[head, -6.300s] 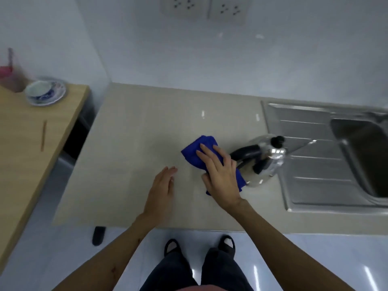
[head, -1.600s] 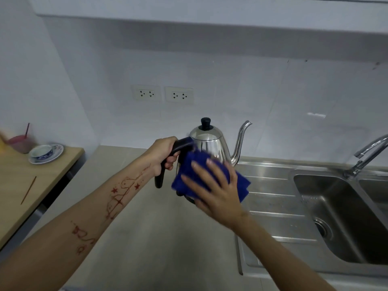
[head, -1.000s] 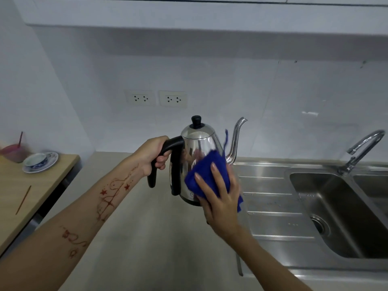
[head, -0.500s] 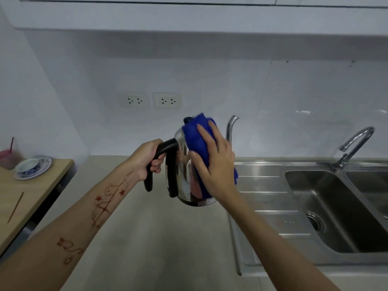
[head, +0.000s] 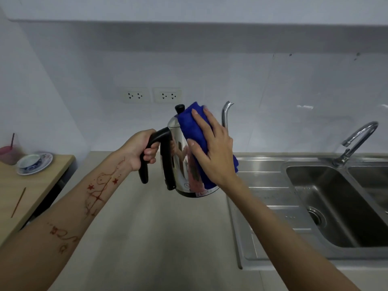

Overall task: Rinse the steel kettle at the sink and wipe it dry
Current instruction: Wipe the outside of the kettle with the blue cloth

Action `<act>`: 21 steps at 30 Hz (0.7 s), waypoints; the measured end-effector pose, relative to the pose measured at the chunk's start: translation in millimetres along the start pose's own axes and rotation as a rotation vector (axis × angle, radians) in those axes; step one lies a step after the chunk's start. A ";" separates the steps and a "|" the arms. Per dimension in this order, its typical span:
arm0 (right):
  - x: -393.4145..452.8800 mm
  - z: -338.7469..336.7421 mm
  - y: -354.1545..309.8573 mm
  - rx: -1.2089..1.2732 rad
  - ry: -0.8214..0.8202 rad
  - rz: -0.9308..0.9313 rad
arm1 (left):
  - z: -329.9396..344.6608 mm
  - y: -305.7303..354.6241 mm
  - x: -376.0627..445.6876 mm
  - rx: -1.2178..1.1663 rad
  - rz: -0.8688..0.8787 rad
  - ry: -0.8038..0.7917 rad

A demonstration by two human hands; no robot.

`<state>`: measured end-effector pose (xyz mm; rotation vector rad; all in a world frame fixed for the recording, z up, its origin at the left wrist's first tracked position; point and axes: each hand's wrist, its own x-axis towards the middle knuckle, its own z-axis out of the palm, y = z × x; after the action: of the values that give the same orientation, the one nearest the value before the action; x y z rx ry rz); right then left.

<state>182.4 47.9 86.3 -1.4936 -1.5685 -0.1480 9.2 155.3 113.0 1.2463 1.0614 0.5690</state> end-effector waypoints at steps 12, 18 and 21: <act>-83.3 -3.2 63.3 0.067 0.061 -0.032 | -6.2 -1.9 6.1 0.097 -0.039 -0.003; -10.5 -2.7 16.3 -0.292 -0.021 -0.393 | 2.1 2.1 10.3 0.076 -0.062 -0.056; -59.8 17.9 32.7 -0.458 -0.096 -0.658 | -0.3 -2.8 10.6 0.079 -0.086 -0.064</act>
<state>189.8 24.5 20.2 -1.2612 -2.1597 -0.8709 13.0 163.6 106.9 1.2725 1.0872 0.4225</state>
